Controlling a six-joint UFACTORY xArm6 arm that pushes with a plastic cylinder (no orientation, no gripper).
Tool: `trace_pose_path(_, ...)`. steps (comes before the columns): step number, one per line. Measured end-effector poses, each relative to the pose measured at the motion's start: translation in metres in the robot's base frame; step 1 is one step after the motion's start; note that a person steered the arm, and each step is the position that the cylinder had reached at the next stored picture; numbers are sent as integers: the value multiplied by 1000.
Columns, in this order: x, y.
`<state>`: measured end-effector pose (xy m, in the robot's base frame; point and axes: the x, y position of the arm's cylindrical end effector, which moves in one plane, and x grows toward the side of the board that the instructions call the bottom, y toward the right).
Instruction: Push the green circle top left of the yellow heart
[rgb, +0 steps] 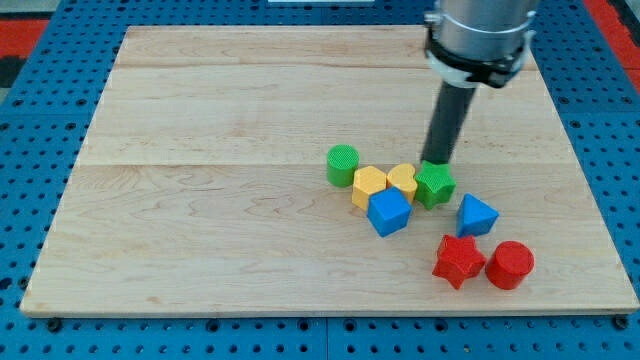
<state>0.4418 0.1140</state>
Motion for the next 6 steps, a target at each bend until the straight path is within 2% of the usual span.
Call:
trace_pose_path(1,-53,-3)
trace_pose_path(2,-65,-101)
trace_pose_path(3,-39,-135)
trace_pose_path(4,-8,-126)
trace_pose_path(6,-3,-64)
